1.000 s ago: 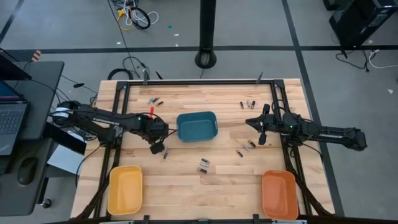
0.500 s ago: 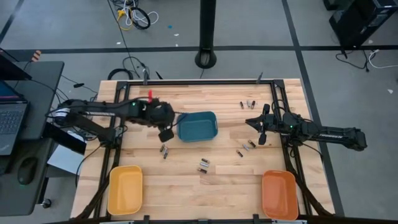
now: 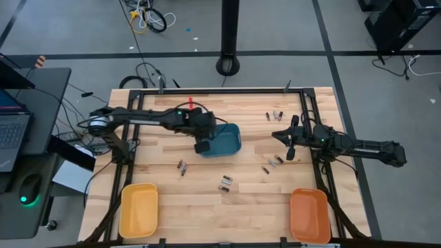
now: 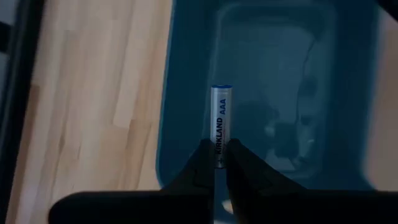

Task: Sort batteries
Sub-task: Put the silver battery into the blue bin, then put the large black battery into the orange bin

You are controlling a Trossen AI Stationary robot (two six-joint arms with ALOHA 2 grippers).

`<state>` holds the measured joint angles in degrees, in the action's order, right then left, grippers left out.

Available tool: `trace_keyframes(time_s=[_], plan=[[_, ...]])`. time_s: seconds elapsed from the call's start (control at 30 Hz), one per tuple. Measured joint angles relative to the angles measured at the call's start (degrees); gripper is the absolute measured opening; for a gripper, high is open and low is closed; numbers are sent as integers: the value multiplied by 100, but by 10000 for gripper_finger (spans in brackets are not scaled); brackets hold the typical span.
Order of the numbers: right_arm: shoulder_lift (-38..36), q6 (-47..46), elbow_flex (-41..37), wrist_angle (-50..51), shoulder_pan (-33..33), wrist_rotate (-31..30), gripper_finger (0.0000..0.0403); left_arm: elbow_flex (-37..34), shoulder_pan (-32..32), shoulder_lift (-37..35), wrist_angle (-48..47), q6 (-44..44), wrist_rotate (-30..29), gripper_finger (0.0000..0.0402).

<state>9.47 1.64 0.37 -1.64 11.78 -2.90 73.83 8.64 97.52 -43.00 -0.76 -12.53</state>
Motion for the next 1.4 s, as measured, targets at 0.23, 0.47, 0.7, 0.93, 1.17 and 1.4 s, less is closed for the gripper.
trace_keyframes(time_s=[0.23, 0.47, 0.7, 0.93, 1.17, 1.4], plan=[[0, 1, 0, 1, -1, 1, 48, 529, 35, 978, -22, -489, 521, 25], [0, 1, 1, -1, -1, 2, 48, 793, 29, 1429, -6, -674, 961, 26], [0, 1, 1, -1, -1, 2, 48, 749, 12, 1558, -11, -662, 984, 56], [-2, 1, 1, -193, -1, 0, 48, 746, -132, 1558, 122, -799, 986, 83], [-2, 1, 1, -747, -1, 1, 48, 743, -283, 1555, 866, -1153, 963, 69], [-1, -42, 1, -1408, -1, 1, 48, 738, -386, 1553, 1440, -1327, 962, 19]])
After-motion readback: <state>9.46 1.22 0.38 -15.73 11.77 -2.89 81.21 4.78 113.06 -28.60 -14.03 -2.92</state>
